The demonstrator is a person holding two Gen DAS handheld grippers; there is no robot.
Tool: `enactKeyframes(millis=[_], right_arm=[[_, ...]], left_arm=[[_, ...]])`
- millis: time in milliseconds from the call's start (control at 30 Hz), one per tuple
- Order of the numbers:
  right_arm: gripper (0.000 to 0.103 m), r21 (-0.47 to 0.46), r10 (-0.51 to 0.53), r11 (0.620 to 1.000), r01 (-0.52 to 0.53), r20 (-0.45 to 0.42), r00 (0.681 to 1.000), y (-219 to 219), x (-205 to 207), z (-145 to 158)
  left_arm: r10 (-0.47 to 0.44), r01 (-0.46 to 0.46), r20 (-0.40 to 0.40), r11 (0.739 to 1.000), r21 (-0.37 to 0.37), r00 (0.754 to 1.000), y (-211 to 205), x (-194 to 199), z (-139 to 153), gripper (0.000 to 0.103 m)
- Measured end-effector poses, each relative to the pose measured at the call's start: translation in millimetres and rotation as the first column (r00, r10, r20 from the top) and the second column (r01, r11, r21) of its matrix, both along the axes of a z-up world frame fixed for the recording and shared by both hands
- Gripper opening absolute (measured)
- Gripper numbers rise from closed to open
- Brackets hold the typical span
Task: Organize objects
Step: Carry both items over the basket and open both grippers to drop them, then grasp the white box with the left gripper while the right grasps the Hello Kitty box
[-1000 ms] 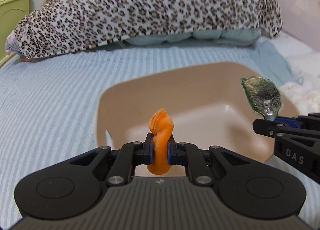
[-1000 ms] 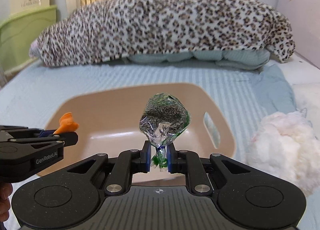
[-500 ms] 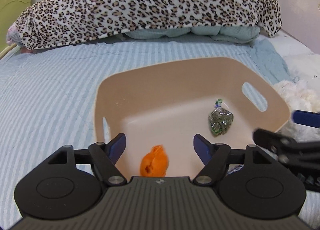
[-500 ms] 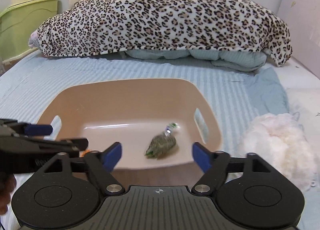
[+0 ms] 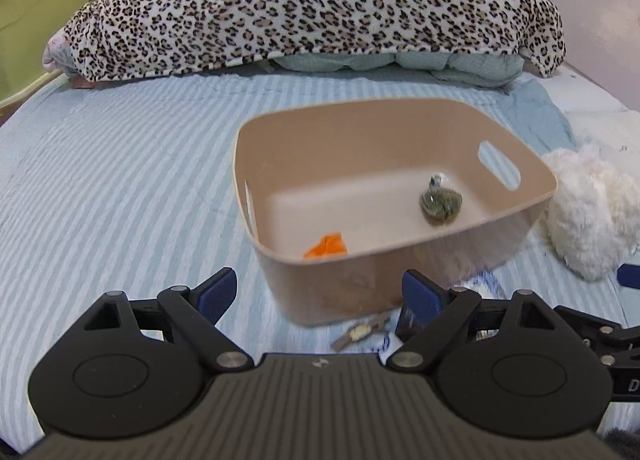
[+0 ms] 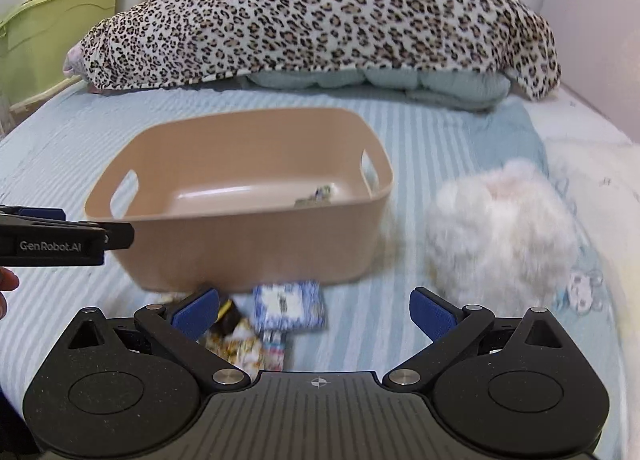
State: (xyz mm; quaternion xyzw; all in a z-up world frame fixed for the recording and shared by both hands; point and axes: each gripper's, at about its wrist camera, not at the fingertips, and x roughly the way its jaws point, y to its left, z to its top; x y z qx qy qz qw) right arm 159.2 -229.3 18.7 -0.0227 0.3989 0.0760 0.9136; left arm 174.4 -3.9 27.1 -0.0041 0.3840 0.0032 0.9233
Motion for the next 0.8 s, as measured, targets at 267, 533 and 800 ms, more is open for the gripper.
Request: enactKeyframes(millis=[267,533,800], right_arm=[[0.103,0.050,-0.074,0.996,0.078,-0.075,0.994,-11.5,6.6,-34.3],[0.103,0.021,-0.068,0.997,0.071,-0.139,0.988,-15.7,24.6,-67.7],[0.103,0.021,0.015,1.000,-0.012,-0.166,0.986,0.8,22.9,-77.3]], left_arm=[[-0.032,0.033,-0.061,0.999,0.005,0.998,-12.2,-3.1,-36.2,0.091],[-0.013,0.010,-0.113,1.000,-0.024,0.994,-19.6,10.3,-69.0,0.091],[-0.007,0.004,-0.138,1.000,-0.028,0.990,-27.7,16.6,-86.5,0.090]])
